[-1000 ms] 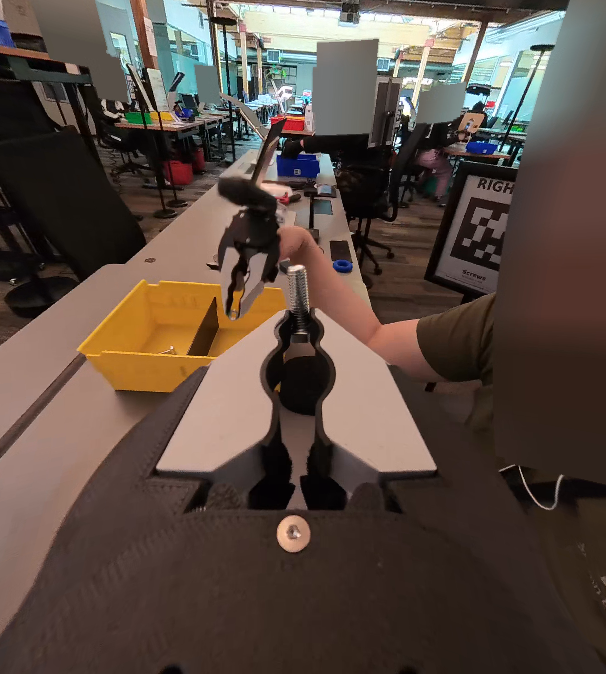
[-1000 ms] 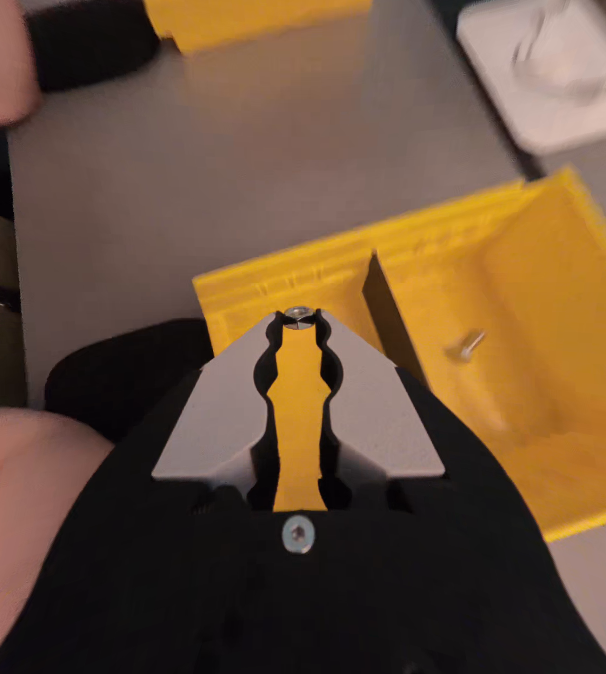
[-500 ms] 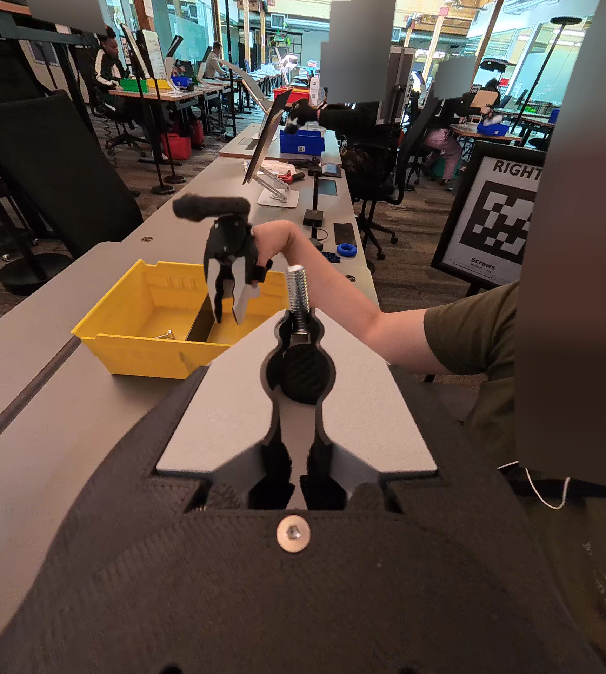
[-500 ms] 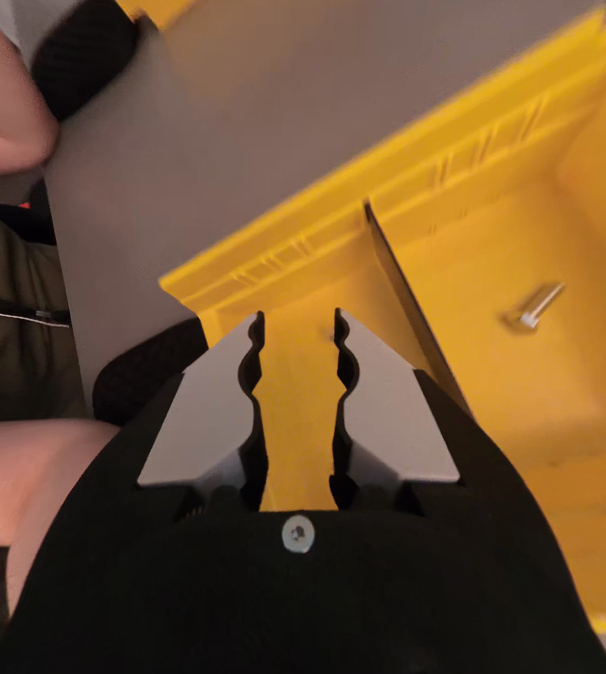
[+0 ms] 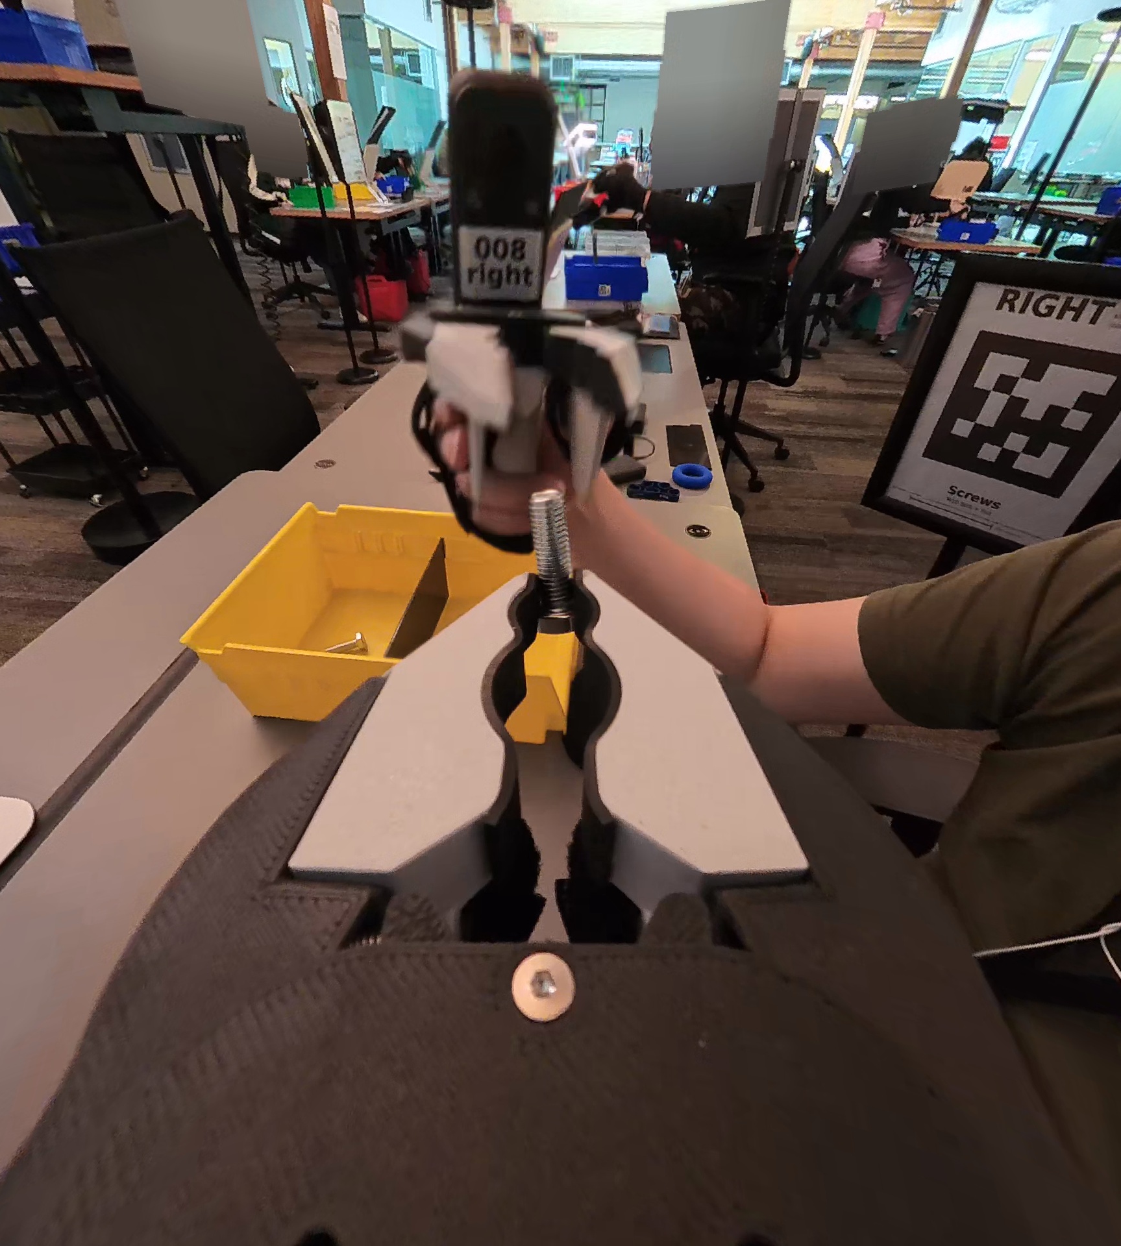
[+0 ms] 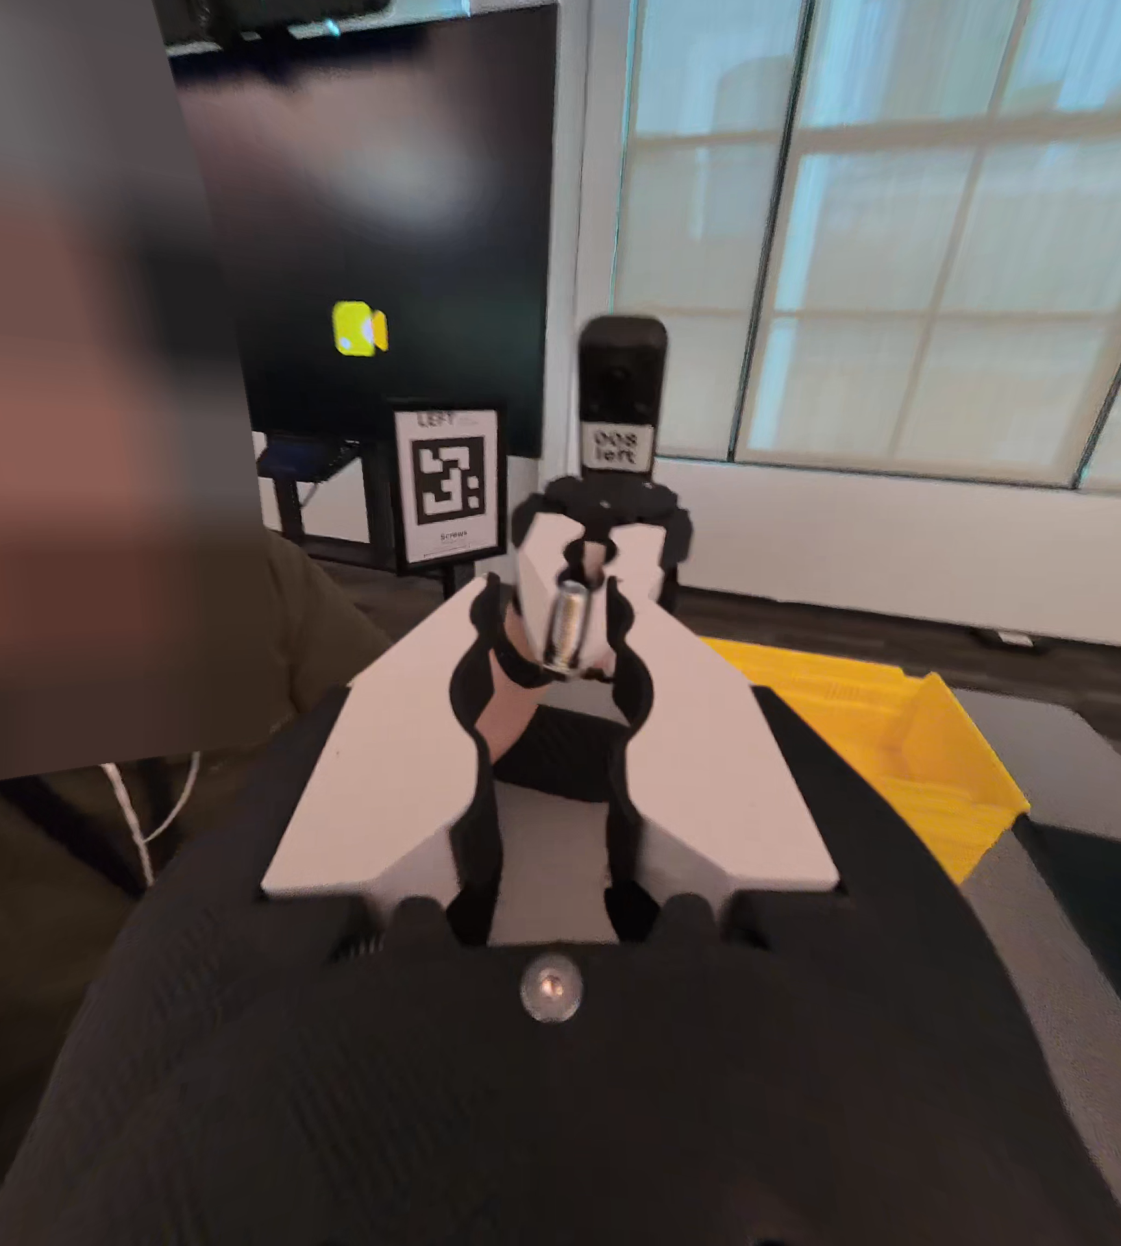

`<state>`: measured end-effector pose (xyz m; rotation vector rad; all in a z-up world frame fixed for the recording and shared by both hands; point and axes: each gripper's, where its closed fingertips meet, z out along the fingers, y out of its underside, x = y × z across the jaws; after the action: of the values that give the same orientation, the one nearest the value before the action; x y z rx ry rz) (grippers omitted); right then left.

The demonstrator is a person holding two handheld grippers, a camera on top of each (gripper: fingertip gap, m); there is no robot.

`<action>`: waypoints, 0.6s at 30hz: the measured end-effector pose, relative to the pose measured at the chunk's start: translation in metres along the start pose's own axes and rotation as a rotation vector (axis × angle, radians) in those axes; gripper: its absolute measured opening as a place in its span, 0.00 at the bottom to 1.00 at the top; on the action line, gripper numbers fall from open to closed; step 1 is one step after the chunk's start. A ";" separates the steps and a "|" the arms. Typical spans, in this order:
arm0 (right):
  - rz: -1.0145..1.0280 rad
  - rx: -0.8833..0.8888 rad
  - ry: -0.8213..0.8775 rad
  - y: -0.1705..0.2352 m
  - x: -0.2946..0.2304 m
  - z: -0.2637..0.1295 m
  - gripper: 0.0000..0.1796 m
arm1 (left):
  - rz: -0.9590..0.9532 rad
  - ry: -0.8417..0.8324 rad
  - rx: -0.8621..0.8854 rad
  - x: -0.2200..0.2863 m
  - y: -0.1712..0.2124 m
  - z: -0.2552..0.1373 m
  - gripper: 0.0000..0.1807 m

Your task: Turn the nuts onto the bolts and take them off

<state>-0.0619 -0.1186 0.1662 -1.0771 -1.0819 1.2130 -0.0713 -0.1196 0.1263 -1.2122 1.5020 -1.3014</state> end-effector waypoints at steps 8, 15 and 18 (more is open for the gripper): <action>0.023 -0.055 -0.070 0.026 0.002 0.025 0.04 | 0.017 0.006 0.011 0.002 -0.002 -0.002 0.04; 0.019 -0.049 0.104 0.014 0.028 -0.007 0.04 | -0.014 -0.103 0.066 -0.018 -0.012 -0.012 0.31; -0.027 -0.263 0.712 0.039 0.114 -0.095 0.04 | -0.020 -0.252 0.128 -0.043 -0.021 -0.040 0.30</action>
<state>0.0309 -0.0068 0.1175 -1.5342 -0.6958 0.5797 -0.0969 -0.0687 0.1526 -1.2583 1.2124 -1.1891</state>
